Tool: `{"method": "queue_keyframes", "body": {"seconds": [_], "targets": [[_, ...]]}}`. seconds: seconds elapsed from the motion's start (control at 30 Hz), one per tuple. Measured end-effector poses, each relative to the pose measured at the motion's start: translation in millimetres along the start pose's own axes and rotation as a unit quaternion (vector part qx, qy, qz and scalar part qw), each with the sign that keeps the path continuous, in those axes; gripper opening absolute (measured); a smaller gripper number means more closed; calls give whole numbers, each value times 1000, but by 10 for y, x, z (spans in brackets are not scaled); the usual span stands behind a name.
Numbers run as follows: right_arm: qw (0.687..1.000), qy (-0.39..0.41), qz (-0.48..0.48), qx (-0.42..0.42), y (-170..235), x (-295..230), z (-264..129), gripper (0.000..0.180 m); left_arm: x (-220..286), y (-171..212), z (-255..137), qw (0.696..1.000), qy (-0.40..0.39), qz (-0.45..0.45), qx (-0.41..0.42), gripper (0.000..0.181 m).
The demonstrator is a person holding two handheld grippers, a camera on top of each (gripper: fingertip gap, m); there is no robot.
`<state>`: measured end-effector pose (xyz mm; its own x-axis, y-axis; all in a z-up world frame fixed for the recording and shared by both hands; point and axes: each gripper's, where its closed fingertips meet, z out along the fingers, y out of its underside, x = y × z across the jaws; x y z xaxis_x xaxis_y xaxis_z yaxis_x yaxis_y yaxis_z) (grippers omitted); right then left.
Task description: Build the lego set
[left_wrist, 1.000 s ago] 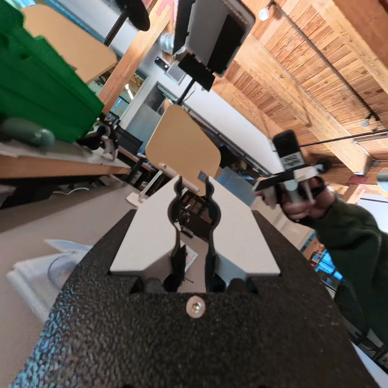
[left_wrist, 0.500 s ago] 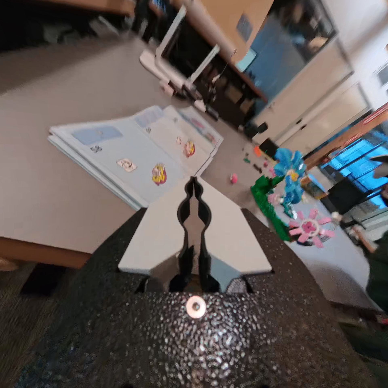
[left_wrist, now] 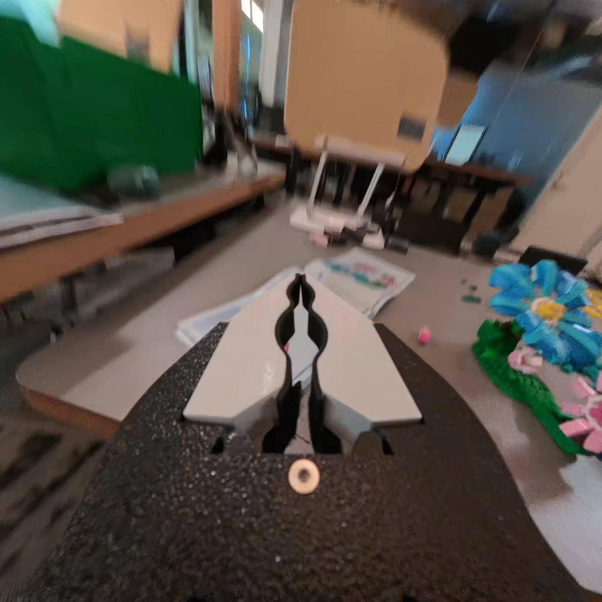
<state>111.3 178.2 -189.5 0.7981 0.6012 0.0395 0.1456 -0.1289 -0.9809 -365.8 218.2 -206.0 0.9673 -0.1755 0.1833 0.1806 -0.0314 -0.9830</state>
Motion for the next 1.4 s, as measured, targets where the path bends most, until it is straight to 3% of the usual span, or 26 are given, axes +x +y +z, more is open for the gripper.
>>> {"method": "queue_keyframes", "body": {"seconds": [0.03,0.2,0.27,0.4,0.57,0.67,0.93,1.23,1.4], "targets": [[999,26,2,35,-33,59,-28,51,105,-107,-73,999,0,22,49,0],[985,118,-21,124,-52,181,-115,42,599,-168,-346,983,-18,70,166,0],[979,144,-55,137,-44,168,-126,40,864,-119,-384,987,14,39,153,0],[966,164,-129,153,-76,120,-138,33,1327,138,-670,987,64,96,110,0],[967,147,-148,148,-52,95,-63,30,1204,463,-1090,995,35,72,58,0],[967,141,-148,152,-56,71,-56,30,976,465,-1275,994,-20,79,75,0],[970,119,-164,138,-19,-49,7,30,1232,548,-1146,987,54,137,58,0],[981,39,-177,71,169,0,-133,34,1244,589,-1149,987,69,135,50,0],[989,-96,-101,-42,690,-26,-332,36,1235,598,-1153,988,72,130,49,0]]}}
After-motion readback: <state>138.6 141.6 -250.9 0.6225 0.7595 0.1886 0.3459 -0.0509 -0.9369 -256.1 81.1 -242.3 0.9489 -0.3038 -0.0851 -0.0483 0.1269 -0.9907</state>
